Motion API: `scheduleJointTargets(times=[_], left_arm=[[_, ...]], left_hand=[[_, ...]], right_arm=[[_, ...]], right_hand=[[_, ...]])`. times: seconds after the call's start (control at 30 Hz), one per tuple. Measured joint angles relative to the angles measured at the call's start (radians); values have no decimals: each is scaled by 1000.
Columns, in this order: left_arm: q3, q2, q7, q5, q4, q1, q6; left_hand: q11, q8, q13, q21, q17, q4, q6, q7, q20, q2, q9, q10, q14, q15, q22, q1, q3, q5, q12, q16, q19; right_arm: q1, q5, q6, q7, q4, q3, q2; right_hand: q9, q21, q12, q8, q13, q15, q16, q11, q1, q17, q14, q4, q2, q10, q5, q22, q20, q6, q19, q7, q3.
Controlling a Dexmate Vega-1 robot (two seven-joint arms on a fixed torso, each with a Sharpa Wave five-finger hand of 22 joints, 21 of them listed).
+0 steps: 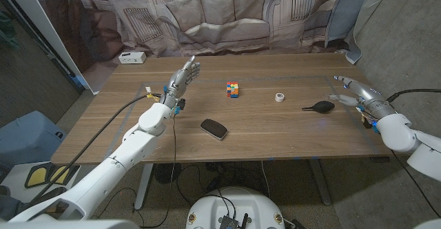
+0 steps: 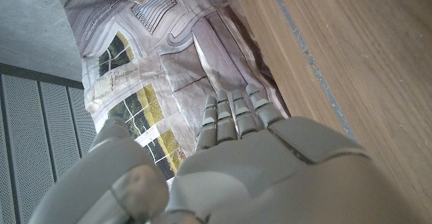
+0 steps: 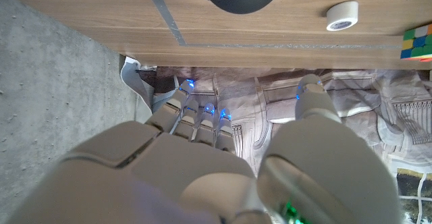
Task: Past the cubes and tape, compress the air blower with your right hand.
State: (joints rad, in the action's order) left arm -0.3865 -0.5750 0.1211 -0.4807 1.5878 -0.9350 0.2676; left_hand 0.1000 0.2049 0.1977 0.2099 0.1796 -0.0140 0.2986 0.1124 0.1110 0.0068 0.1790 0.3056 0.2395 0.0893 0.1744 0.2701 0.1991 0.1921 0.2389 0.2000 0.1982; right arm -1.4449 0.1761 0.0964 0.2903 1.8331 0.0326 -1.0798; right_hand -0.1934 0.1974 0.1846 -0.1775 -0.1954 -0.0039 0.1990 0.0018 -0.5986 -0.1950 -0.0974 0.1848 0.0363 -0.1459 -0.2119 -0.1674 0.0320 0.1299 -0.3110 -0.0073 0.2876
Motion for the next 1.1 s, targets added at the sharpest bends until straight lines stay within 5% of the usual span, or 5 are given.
scheduleJointTargets(times=[0.13, 0.27, 0.37, 1.1], left_arm=[[0, 2, 3, 0, 3, -3, 1], [1, 3, 7, 0, 8, -7, 2], [1, 5, 10, -1, 10, -11, 4], [6, 8, 23, -3, 25, -30, 13]], left_hand=[[-5, 0, 0, 0, 0, 0, 0, 0, 0, 0, 0, 5, 0, 0, 0, 0, 0, 0, 0, 0, 0], [-5, 0, 0, 0, 0, 0, 11, 0, 0, 0, 0, 5, 4, 4, 0, 0, 0, 0, 0, 0, 0], [-6, 0, 0, 0, 0, 0, 11, 0, 4, 0, 0, 14, 9, 1, 0, 0, 0, 0, 0, 0, 4], [-5, 0, 0, 0, 0, 0, 19, 2, 7, 11, 0, 16, 16, 5, 0, -11, 0, 0, 0, 0, 7]], right_arm=[[-3, 14, 25, -21, 15, -4, -19], [-6, 17, 44, -42, 29, -5, -37], [-8, 9, 54, -67, 37, -3, -46], [1, -23, 162, -212, 65, 9, -99]], right_hand=[[0, 0, 0, -11, 0, 0, -6, 2, -24, 0, 14, 1, 9, 2, 0, 0, 0, 0, 0, 0, 9], [0, -5, 0, -15, 0, 7, -8, 49, -52, 0, 29, -3, 24, 5, 0, 0, 4, 9, 4, 10, 12], [0, -5, 4, -15, 0, 7, -8, 59, -60, 0, 29, -6, 32, 5, 0, 0, 4, -2, 4, 27, 15], [0, -5, 4, -11, 0, 7, -8, 19, -98, 3, 28, -11, 33, 27, 0, 0, 4, -30, 4, 16, 29]])
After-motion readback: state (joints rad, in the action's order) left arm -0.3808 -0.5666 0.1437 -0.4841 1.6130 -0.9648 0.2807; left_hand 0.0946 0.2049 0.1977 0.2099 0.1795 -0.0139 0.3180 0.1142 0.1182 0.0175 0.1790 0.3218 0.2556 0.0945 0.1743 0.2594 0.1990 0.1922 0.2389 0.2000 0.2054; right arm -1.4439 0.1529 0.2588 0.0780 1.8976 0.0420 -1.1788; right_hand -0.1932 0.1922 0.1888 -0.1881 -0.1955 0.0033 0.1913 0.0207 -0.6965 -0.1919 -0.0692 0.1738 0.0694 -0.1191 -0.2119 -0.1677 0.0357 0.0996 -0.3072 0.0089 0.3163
